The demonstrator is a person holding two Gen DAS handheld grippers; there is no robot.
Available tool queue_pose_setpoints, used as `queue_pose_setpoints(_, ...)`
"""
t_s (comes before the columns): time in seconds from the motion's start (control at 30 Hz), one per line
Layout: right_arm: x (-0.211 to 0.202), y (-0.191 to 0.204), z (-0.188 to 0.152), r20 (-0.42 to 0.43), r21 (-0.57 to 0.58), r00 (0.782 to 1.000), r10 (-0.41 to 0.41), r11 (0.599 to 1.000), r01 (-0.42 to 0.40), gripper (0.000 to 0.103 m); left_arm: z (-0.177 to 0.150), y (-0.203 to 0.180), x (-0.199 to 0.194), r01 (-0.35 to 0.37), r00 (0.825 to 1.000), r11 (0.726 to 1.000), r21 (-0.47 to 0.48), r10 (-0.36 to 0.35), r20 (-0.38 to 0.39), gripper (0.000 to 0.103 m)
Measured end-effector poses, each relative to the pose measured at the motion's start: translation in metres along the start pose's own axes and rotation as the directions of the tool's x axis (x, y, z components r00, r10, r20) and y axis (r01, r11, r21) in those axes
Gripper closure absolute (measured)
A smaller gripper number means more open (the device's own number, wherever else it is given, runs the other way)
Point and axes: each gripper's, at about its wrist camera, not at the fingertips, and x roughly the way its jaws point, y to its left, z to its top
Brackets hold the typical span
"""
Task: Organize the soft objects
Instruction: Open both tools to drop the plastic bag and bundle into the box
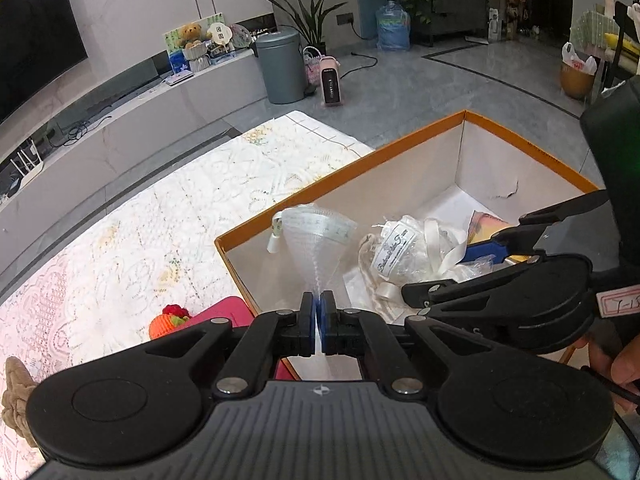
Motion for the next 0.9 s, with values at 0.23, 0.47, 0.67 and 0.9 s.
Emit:
queue_pose_setpoints(0.23,-0.003,0.004,-0.001,0.012,-0.019,1.0,-0.019,1.0,0.019,0.049,-0.002,0.003,-0.001,0.009,1.0,1.0,-0.01,-0.009,-0.018,0.079)
queue_pose_setpoints(0.47,-0.016,0.006,-0.002,0.03,-0.031,0.999,-0.029,0.999,0.029,0.043,0.0,0.006,-0.012,0.014,1.0,1.0,-0.022,-0.014,-0.007,0.062)
queue_pose_setpoints(0.67,-0.038,0.01,0.0,0.078,-0.026,0.996,-0.049,0.998,0.051,0.033,0.001,0.009,-0.03,0.018,0.999,0.999,-0.033,-0.016,0.039,0.059)
queue_pose_setpoints(0.9,-0.067,0.016,-0.006,0.135,-0.015,0.988,-0.078,0.997,0.081,0.026,-0.005,0.008,-0.056,-0.01,0.994,1.0,-0.025,0.013,0.108,0.059)
